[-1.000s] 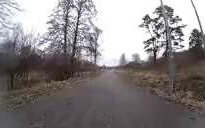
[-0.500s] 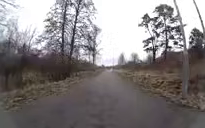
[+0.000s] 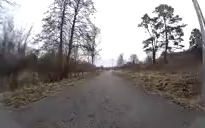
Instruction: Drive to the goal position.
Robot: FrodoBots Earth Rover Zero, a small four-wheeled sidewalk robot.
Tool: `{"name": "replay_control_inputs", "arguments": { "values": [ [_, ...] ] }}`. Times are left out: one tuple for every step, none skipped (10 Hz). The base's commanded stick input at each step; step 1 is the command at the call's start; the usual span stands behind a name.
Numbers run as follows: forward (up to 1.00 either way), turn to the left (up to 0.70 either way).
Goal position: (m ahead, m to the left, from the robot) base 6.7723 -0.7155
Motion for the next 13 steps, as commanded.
{"name": "replay_control_inputs", "arguments": {
  "values": [
    [1.0,0.0],
    [1.0,0.0],
    [1.0,0.0],
    [1.0,0.0],
    [1.0,0.0],
    [1.0,0.0],
    [1.0,0.0],
    [1.0,0.0],
    [1.0,0.0],
    [1.0,0.0],
    [1.0,0.0],
    [1.0,0.0],
    [1.0,0.0]
  ]
}}
